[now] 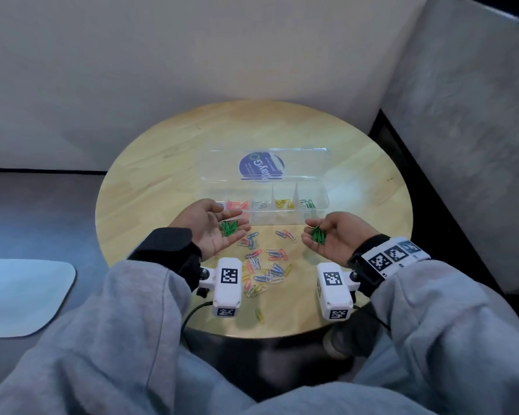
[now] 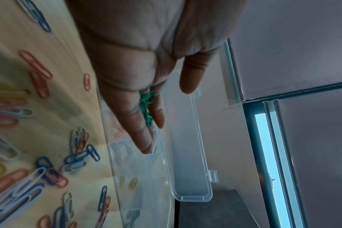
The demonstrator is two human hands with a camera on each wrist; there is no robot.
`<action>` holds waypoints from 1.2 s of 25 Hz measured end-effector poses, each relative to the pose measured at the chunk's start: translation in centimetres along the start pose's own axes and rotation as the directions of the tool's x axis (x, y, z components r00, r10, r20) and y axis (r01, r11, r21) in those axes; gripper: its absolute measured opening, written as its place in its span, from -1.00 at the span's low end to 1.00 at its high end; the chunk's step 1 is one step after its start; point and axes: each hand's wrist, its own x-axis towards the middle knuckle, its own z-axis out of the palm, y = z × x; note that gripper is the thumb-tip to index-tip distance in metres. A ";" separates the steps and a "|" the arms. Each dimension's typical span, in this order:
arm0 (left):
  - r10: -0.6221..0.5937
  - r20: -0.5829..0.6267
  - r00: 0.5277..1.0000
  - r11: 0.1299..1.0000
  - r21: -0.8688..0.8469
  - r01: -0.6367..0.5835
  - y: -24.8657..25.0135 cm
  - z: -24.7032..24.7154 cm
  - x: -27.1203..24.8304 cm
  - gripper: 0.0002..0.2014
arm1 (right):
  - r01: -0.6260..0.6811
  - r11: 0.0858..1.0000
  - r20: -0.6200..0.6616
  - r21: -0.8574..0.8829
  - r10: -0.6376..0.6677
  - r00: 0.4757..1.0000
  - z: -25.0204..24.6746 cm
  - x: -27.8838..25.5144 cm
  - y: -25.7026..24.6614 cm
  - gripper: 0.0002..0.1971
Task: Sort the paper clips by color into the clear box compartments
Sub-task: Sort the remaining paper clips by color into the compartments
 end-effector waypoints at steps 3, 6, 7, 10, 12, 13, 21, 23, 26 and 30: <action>0.018 0.009 1.000 0.999 0.035 -0.018 0.1 1.2 0.7 -0.66 | 0.005 1.000 0.027 -0.002 -0.005 1.000 -0.2 0.0 -0.9 -0.60; 0.023 0.031 0.999 0.996 0.084 -0.025 0.5 2.6 1.4 -0.62 | 0.055 0.998 0.001 -0.001 -0.055 0.998 0.1 0.5 -2.1 -0.54; 0.019 0.045 0.999 0.995 0.102 -0.024 0.8 3.3 1.5 -0.62 | 0.075 0.997 -0.016 0.001 -0.075 0.997 0.2 0.7 -2.5 -0.54; 0.022 0.070 0.997 0.986 0.165 -0.033 1.3 6.1 2.7 -0.70 | 0.113 0.993 -0.081 -0.034 -0.116 0.990 -0.1 2.0 -4.4 -0.53; 0.004 0.067 0.998 0.977 0.211 -0.018 1.1 7.8 4.0 -0.69 | 0.124 0.991 -0.103 -0.056 -0.130 0.986 -0.5 2.9 -5.6 -0.55; -0.004 0.059 0.998 0.973 0.229 -0.010 1.0 8.6 4.7 -0.68 | 0.122 0.990 -0.104 -0.068 -0.129 0.986 -0.7 3.4 -6.1 -0.58; -0.002 0.021 1.000 0.959 0.284 -0.004 0.7 13.8 9.2 -0.88 | 0.088 0.985 -0.033 -0.146 -0.093 0.995 -0.9 6.2 -8.5 -0.78; 0.011 0.015 1.000 0.954 0.298 -0.015 0.5 14.4 9.7 -0.89 | 0.093 0.985 -0.032 -0.148 -0.098 0.995 -0.9 6.2 -8.4 -0.80; 0.054 0.018 0.998 0.933 0.355 -0.057 0.5 13.8 9.8 -0.79 | 0.101 0.974 -0.032 -0.200 -0.110 0.993 -0.9 5.6 -7.9 -0.81; 0.124 -0.015 0.992 0.886 0.452 -0.104 1.5 11.5 7.9 -0.66 | 0.168 0.918 -0.040 -0.359 -0.195 0.980 -1.0 4.3 -7.1 -0.84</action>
